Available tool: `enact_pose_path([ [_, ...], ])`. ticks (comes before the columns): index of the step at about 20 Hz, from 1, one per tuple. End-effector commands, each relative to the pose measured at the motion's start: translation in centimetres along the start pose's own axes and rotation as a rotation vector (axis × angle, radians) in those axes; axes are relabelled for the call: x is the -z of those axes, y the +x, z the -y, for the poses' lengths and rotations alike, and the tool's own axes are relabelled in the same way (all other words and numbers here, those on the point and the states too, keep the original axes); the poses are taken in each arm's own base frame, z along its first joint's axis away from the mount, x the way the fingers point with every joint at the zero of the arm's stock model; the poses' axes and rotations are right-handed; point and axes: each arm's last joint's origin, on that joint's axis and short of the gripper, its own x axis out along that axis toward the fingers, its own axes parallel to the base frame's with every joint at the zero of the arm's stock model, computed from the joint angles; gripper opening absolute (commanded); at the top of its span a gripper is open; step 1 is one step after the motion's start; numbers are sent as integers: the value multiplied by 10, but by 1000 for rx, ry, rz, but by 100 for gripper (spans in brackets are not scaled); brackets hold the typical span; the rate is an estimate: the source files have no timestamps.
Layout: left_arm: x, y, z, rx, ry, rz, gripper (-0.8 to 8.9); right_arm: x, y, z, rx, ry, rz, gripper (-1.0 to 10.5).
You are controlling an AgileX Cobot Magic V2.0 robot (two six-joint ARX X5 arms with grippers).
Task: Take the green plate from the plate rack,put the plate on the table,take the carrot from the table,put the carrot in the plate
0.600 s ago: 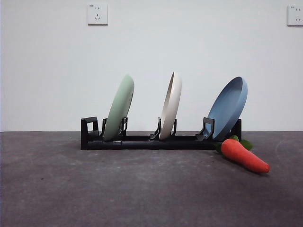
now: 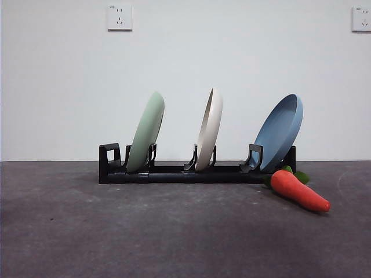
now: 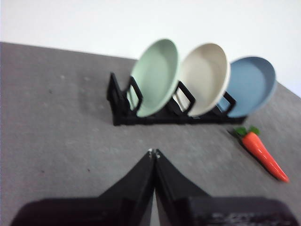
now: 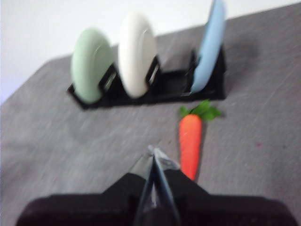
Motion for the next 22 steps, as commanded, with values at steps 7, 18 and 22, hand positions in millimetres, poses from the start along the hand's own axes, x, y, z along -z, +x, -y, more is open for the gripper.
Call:
enact_pose_path([
  [7, -24, -12, 15, 188, 39, -180, -6, -39, -11, -15, -118, -123, -300, -11],
  [18, -30, -21, 22, 262, 36, -313, 275, -38, -11, -16, -167, -115, -477, 209],
  [22, -30, -19, 21, 259, 15, -321, 611, -38, -11, -16, -161, -91, -479, 661],
])
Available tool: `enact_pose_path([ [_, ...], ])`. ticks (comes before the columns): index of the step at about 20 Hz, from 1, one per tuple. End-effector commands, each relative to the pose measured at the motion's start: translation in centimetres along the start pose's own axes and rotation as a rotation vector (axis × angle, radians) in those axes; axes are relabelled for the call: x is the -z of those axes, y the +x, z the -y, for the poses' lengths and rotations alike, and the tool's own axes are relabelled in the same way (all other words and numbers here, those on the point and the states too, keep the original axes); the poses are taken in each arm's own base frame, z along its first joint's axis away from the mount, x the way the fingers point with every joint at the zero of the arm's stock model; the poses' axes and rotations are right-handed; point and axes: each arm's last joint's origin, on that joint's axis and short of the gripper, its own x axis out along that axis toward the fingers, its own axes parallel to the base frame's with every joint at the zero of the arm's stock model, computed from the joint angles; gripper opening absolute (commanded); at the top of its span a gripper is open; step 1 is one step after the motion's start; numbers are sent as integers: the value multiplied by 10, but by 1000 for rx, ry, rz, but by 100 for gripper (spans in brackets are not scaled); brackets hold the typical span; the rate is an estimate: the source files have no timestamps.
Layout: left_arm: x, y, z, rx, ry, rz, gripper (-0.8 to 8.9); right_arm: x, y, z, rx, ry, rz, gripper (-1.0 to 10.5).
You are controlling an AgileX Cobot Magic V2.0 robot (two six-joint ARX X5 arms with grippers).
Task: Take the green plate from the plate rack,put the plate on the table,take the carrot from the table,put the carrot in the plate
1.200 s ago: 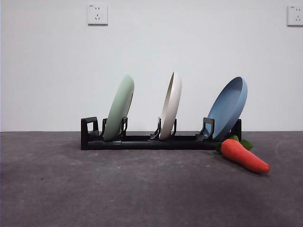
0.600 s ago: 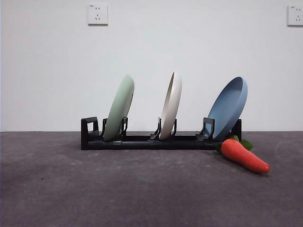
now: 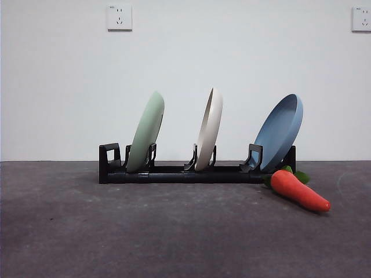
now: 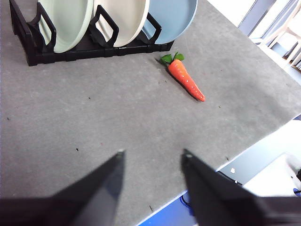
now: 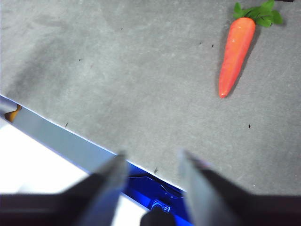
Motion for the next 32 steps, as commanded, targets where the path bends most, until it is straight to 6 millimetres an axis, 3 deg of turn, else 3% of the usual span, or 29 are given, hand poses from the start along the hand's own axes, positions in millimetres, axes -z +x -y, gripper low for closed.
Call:
enact_pose_path([
  [1, -2, 0, 0, 4, -3, 4, 611, 0, -1, -1, -3, 6, 7, 661],
  [6, -16, 8, -6, 13, 20, 43, 611, -1, 0, 0, -3, 12, 6, 661],
  [11, -56, 38, -23, 92, 23, 77, 611, -3, 3, 2, -5, 24, -12, 661],
  [14, -89, 66, -32, 111, 61, 80, 611, -5, 6, 4, -6, 31, -25, 661],
  [20, -156, 153, -43, 65, 130, 45, 610, -8, 11, 7, -10, 46, -53, 661],
  [23, -178, 200, -50, 30, 174, 41, 610, -9, 12, 8, -9, 50, -59, 660],
  [28, -192, 274, -68, -20, 201, 40, 610, -9, 12, 8, -8, 59, -60, 660],
  [32, -183, 312, -80, -80, 206, 49, 610, -9, 12, 8, -7, 68, -60, 660],
])
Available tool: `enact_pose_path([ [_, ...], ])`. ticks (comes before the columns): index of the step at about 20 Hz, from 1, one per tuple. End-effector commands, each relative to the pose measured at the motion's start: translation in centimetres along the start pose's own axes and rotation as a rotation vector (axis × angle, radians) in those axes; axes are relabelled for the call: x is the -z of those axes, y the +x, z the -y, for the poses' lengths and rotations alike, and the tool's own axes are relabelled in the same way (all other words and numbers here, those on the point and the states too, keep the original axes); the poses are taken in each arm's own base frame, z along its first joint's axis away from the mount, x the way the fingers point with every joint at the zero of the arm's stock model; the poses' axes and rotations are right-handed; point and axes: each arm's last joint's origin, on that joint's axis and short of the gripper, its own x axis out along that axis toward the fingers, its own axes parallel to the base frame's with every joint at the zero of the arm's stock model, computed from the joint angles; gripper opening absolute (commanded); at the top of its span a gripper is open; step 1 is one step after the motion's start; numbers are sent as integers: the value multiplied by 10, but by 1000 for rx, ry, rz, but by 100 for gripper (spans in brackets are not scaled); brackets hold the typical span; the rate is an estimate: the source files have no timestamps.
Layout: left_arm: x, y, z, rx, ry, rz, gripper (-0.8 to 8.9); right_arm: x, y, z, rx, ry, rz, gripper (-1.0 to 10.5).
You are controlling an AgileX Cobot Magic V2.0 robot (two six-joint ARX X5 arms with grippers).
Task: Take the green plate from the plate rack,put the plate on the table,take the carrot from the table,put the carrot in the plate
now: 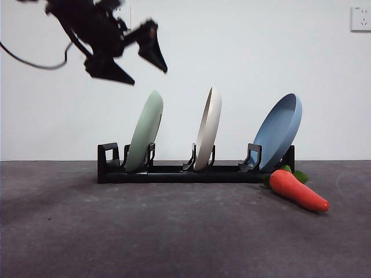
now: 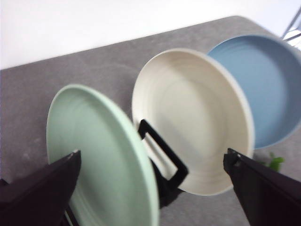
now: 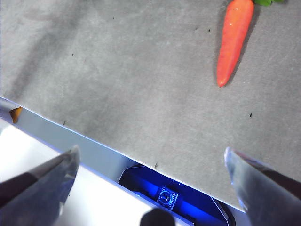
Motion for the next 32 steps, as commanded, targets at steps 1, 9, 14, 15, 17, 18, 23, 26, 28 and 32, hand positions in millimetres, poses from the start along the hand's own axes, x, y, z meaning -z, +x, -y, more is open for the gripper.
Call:
enact_pose_path([
  [1, 8, 16, -2, -20, 15, -1, 602, -1, 0, 0, 0, 5, 5, 660],
  [9, 33, 49, -9, -31, 0, -58, 470, -1, 0, 0, 1, 5, 5, 658],
  [14, 34, 50, -4, -9, 4, -59, 49, -1, 1, 1, 4, 8, 0, 658],
  [15, 34, 50, -4, -9, 4, -59, 48, -2, 1, 1, 4, 8, -1, 658],
  [17, 34, 50, -4, 3, -11, -60, 14, -3, 2, 1, 4, 12, -8, 658],
  [18, 34, 50, -5, 12, -28, -60, -8, -3, 3, 2, 3, 14, -12, 658],
  [23, 33, 49, -6, 30, -61, -58, -8, -4, 4, 3, 2, 16, -18, 658],
  [26, 30, 46, -5, 34, -82, -49, -8, -4, 4, 3, 2, 14, -18, 658],
  [28, 24, 39, -3, 57, -79, -30, -8, -4, 4, 3, 2, 14, -18, 658],
  [32, 3, 16, 4, 61, -60, 35, -8, -4, 4, 3, 2, 13, -18, 658],
])
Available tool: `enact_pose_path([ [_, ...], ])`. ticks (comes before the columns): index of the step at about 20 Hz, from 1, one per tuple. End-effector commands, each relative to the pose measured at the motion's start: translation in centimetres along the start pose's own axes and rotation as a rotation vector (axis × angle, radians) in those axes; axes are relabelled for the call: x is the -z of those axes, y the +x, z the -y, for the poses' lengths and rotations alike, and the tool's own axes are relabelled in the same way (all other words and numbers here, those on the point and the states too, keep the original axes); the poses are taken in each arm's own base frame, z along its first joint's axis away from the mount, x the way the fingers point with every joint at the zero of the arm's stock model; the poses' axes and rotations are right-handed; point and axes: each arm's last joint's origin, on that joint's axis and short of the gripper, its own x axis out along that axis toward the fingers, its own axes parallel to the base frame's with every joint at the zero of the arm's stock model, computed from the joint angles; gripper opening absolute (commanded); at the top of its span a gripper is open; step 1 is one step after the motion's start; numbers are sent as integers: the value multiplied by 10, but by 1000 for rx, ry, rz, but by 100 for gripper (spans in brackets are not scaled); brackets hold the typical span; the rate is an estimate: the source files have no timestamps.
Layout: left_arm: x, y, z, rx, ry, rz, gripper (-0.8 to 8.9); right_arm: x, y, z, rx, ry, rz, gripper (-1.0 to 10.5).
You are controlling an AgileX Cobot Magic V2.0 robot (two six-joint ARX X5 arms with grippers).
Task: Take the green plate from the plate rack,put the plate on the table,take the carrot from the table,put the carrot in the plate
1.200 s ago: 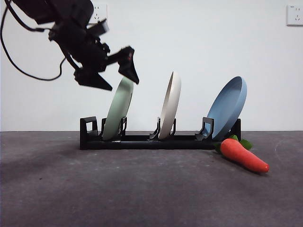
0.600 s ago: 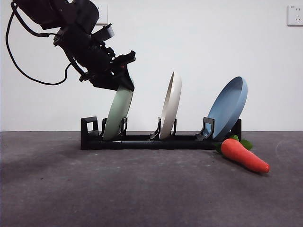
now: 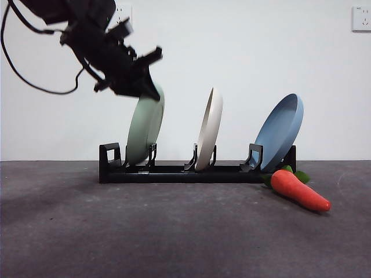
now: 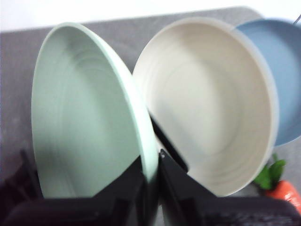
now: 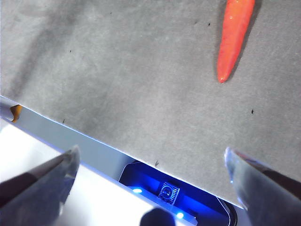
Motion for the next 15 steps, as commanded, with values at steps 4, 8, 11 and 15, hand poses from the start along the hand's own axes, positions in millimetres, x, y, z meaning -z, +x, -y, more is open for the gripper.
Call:
enact_pose_path([
  [4, -35, -48, 24, 88, 31, 120, -8, -1, 0, 0, 2, -3, 6, 658],
  [8, -46, -98, 59, 143, 114, 85, -8, -1, 0, 0, 2, -3, 6, 658],
  [11, -40, -137, 97, 87, 315, -3, -7, -1, 0, 0, 2, -2, 6, 658],
  [15, -14, -153, 149, -47, 622, -189, -6, -1, 0, 0, 1, -2, 6, 658],
])
